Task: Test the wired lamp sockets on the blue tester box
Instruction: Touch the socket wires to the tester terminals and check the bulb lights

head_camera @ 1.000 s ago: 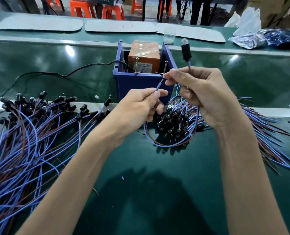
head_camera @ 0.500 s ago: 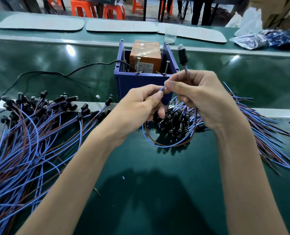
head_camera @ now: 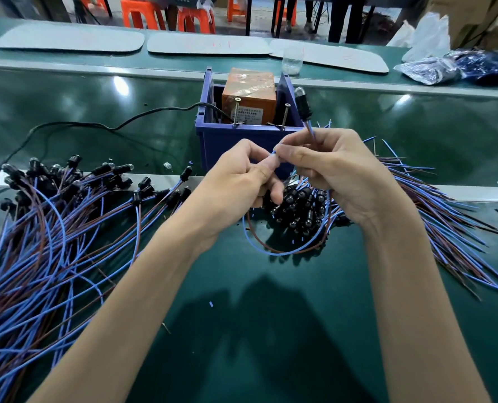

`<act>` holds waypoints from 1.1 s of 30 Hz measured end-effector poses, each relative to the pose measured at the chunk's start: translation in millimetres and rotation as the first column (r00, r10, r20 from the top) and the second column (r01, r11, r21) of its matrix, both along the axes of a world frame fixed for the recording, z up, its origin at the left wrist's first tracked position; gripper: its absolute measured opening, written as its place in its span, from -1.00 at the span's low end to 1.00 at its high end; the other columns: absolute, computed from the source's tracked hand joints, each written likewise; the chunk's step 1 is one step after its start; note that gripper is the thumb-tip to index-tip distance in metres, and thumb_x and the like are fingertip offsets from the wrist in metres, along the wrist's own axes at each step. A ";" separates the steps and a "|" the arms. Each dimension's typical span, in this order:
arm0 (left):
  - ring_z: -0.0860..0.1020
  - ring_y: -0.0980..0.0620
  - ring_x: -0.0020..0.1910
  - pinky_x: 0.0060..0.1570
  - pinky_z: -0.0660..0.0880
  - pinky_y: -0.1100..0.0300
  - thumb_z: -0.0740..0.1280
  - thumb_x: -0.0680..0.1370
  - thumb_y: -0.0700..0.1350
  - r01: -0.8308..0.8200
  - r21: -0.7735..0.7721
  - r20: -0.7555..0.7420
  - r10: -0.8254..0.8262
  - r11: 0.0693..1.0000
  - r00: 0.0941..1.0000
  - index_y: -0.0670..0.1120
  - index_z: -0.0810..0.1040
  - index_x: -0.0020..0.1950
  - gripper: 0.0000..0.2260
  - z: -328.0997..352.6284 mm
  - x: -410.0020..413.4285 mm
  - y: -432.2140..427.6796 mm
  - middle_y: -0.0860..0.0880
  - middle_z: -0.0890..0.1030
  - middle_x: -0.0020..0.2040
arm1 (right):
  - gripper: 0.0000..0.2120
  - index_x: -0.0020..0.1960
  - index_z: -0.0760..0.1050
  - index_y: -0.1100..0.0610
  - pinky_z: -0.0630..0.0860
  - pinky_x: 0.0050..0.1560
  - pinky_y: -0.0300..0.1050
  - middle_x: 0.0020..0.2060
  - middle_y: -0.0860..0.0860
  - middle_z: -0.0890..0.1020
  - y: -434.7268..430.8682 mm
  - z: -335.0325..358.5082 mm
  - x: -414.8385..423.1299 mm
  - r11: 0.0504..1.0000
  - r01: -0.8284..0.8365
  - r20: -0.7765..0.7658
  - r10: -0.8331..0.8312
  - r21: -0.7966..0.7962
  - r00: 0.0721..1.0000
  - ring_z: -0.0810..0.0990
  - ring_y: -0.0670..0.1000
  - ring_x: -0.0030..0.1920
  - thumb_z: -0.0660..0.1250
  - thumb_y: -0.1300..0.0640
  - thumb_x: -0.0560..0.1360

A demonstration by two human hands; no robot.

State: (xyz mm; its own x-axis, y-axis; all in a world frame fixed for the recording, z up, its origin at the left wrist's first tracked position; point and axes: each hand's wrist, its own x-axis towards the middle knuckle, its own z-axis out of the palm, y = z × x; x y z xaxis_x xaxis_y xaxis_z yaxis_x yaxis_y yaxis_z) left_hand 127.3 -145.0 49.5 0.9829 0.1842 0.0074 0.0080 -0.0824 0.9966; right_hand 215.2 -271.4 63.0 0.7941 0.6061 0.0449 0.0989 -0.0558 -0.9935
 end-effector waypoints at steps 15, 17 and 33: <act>0.37 0.20 -0.52 -0.48 0.29 0.44 0.15 0.66 -0.19 -0.175 -0.071 0.062 0.179 0.982 0.982 -0.08 0.40 -0.13 -0.83 -1.8 4.2 1.4 0.09 0.50 -0.51 | -0.82 -0.23 0.51 0.13 0.17 -0.58 -0.41 -0.46 -0.11 0.52 5.2 -1.2 2.0 0.987 0.149 -0.065 -0.146 0.052 0.987 0.29 -0.21 -0.55 0.32 0.28 0.55; 0.36 0.17 -0.49 -0.47 0.29 0.42 0.16 0.66 -0.18 -0.176 -0.055 0.061 0.179 0.983 0.982 -0.07 0.40 -0.13 -0.83 -1.8 4.5 0.8 0.10 0.49 -0.51 | -0.83 -0.23 0.52 0.12 0.16 -0.59 -0.41 -0.43 -0.09 0.53 4.1 -0.7 3.4 0.983 0.168 -0.082 -0.163 0.067 0.983 0.30 -0.20 -0.55 0.34 0.27 0.53; 0.34 0.23 -0.51 -0.47 0.27 0.42 0.16 0.65 -0.23 -0.262 -0.267 0.146 0.308 0.927 0.940 -0.10 0.40 -0.11 -0.85 -0.7 7.4 5.5 0.13 0.46 -0.48 | -0.54 -0.52 0.38 0.08 0.09 -0.60 -0.31 -0.63 -0.11 0.35 -1.8 9.7 4.4 0.775 0.403 -0.228 -0.333 0.487 0.915 0.15 -0.15 -0.58 0.30 0.16 0.56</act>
